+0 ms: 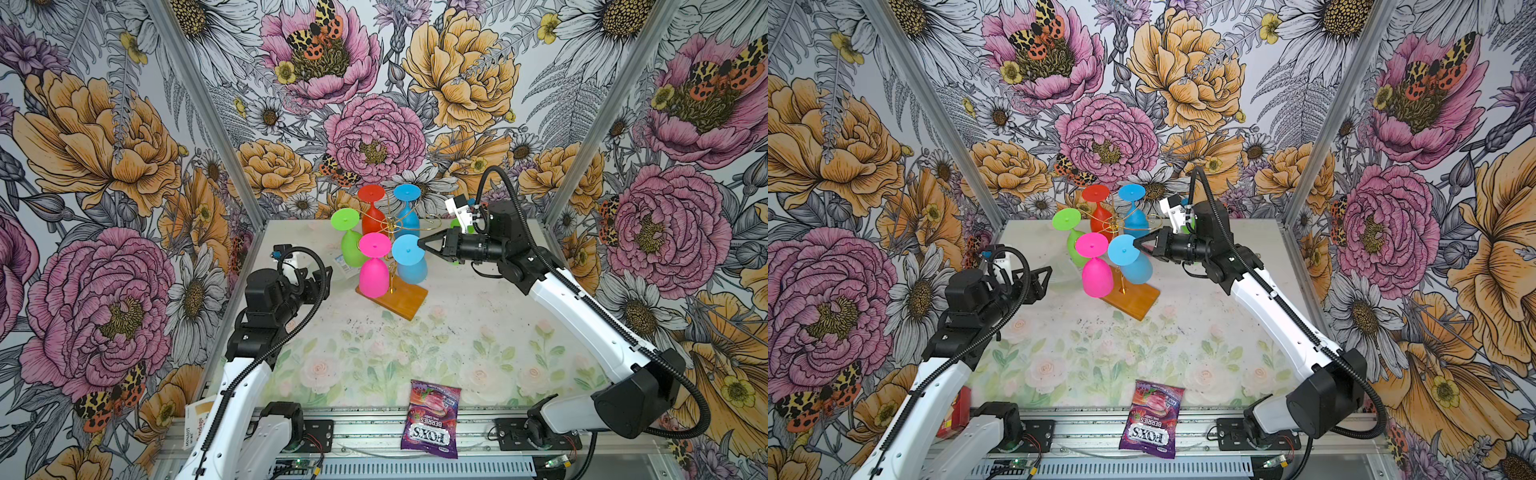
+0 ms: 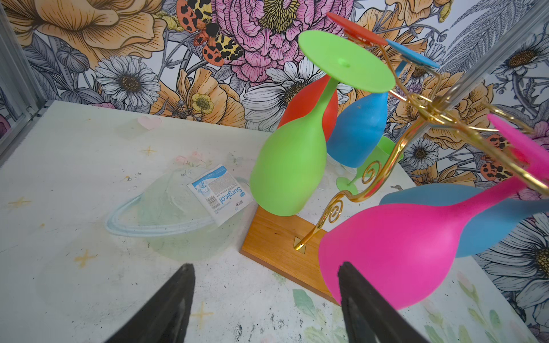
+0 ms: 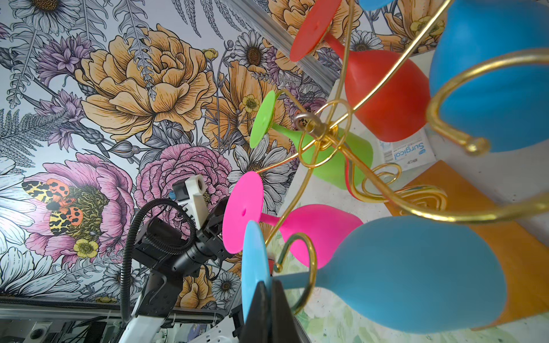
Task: Take the wine glass off the wine glass rack
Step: Pick up the wine glass from the wine glass rack.
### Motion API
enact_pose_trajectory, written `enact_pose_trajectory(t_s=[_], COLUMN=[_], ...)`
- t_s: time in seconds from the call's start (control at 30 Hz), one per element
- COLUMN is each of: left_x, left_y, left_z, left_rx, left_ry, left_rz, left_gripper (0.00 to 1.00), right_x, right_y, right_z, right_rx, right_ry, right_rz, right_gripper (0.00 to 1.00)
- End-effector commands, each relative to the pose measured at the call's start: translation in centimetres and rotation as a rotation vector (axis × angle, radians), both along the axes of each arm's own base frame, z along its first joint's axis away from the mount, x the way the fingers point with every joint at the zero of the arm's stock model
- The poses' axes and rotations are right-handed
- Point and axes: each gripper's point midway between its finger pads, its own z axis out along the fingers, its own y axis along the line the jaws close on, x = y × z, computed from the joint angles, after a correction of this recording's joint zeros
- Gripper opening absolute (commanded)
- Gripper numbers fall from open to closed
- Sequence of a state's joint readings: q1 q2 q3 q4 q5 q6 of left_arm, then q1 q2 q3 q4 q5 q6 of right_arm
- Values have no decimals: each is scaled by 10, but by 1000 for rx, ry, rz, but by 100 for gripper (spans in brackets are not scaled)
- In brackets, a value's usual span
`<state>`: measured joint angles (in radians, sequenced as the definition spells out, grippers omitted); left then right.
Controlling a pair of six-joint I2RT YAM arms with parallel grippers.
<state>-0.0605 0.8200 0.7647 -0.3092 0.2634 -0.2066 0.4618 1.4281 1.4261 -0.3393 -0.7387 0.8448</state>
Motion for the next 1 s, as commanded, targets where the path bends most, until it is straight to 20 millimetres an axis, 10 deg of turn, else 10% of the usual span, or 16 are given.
enact_pose_trajectory(t_s=[0.0,0.97], left_x=[0,-25], left_y=[-1,-19], left_z=[17,32], left_rx=[-1,-6], left_ry=[-55,-83], left_rz=[-20,-143], left_gripper=[77,78], right_x=[3,31], right_y=[6,-27], right_z=[13,39], right_rx=[9,24], right_ry=[-44,-114], right_rz=[19,-126], right_gripper=[0,0])
